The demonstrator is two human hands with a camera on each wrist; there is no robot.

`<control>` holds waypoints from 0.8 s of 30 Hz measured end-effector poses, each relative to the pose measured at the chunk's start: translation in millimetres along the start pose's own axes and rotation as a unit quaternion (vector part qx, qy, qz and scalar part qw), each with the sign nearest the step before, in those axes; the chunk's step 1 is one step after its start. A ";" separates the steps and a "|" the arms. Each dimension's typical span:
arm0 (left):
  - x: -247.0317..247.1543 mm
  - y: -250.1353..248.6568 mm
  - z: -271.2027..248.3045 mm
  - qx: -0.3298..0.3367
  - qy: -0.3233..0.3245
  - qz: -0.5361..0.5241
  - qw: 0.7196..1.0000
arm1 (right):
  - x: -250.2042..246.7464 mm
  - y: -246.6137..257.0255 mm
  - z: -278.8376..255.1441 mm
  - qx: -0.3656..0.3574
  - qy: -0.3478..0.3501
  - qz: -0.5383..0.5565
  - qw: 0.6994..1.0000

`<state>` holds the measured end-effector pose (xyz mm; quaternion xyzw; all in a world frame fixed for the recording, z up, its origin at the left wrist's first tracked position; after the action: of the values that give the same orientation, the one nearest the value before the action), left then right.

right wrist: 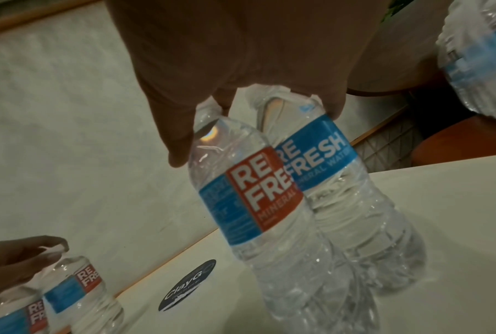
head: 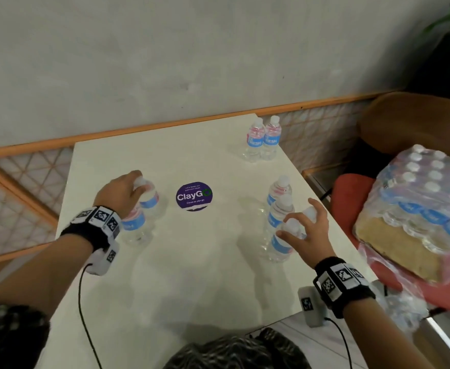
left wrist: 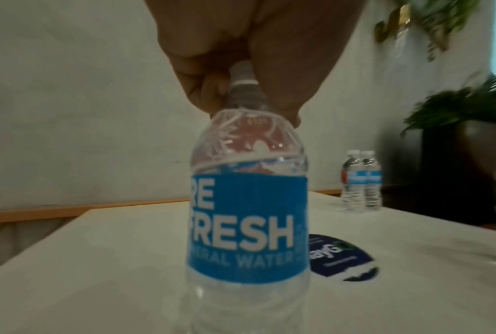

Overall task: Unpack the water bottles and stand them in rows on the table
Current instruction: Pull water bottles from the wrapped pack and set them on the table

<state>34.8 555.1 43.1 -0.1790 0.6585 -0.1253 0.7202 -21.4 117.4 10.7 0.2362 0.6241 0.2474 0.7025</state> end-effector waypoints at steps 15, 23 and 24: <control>-6.4 78.9 15.7 -0.165 -0.079 0.012 0.983 | 2.0 -1.5 -0.6 -0.005 0.011 0.017 1.000; -4.6 70.9 20.4 -0.184 -0.077 -0.089 0.976 | -22.3 -5.9 3.3 0.024 0.021 0.115 0.993; -5.3 72.0 21.7 -0.189 -0.087 -0.097 0.973 | -23.9 -11.3 3.7 0.037 0.018 0.144 0.989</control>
<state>51.8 624.4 18.9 -0.3855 0.5844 -0.0517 0.7121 -19.5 93.3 22.0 0.3449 0.6049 0.3265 0.6392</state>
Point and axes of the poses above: each hand's wrist, its own z-axis towards the middle knuckle, its own x-axis out of the palm, y = z × x, the point moved 5 cm from there along z, towards the middle knuckle, and after that the axes turned 7 degrees about -z, right-handed, at the moved point
